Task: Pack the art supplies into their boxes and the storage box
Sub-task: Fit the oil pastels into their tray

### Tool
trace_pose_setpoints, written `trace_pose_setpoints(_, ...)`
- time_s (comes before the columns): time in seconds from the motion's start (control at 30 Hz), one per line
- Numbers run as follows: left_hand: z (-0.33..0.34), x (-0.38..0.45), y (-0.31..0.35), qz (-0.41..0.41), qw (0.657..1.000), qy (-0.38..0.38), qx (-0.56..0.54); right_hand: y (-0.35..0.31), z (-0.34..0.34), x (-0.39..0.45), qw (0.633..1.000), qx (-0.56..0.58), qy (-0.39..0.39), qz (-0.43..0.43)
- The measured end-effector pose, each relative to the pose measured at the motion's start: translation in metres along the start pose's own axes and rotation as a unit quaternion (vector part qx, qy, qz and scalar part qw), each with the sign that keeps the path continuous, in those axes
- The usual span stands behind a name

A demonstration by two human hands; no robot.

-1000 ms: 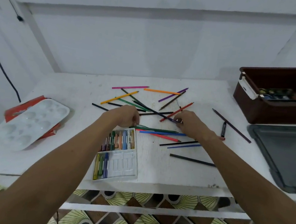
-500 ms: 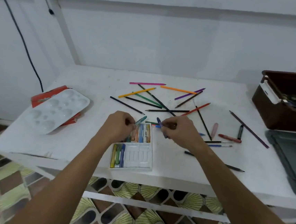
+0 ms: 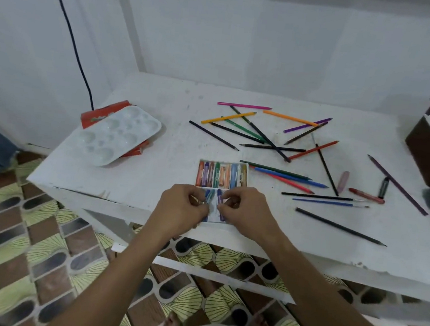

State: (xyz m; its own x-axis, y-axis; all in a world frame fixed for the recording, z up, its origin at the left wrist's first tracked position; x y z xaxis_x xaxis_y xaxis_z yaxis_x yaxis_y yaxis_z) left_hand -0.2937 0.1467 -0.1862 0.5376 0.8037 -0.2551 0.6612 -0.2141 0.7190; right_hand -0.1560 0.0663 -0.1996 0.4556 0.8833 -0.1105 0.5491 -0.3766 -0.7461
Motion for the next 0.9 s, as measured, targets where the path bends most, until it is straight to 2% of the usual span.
trace_pose_setpoints(0.2,0.007,0.001,0.004,0.022,0.999,-0.003,0.033,-0.005,0.008,-0.003,0.999,-0.032,0.023,-0.015)
trace_pose_setpoints(0.37,0.01,0.004,0.002,0.048,0.996,-0.025,0.067,-0.004,0.005,-0.005,0.998,-0.054,0.011,-0.028)
trace_pose_setpoints(0.5,0.007,0.009,0.002,0.074,0.993,-0.011,0.089,-0.004,0.002,-0.007,0.997,-0.07,-0.02,-0.04)
trace_pose_setpoints(0.6,0.005,0.012,0.005,0.1,0.988,-0.035,0.115,-0.003,0.002,-0.006,0.995,-0.073,-0.036,-0.052)
trace_pose_setpoints(0.9,0.005,0.017,0.004,0.125,0.978,-0.054,0.155,-0.005,0.004,-0.004,0.994,-0.073,-0.048,-0.066)
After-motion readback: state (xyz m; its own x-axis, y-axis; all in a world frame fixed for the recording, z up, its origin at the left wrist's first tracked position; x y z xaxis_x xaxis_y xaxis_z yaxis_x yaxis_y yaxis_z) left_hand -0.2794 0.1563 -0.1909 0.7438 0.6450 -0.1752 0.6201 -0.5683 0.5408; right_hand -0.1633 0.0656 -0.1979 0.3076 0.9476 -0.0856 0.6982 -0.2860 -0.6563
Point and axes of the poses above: each hand's wrist, its own x-axis towards the middle knuckle, its own z-axis out of the palm, y = z × x, the point moved 2 cm from there along x, towards the middle knuckle, and after that the axes turned 1 degree about -y, right-handed, at the moved point
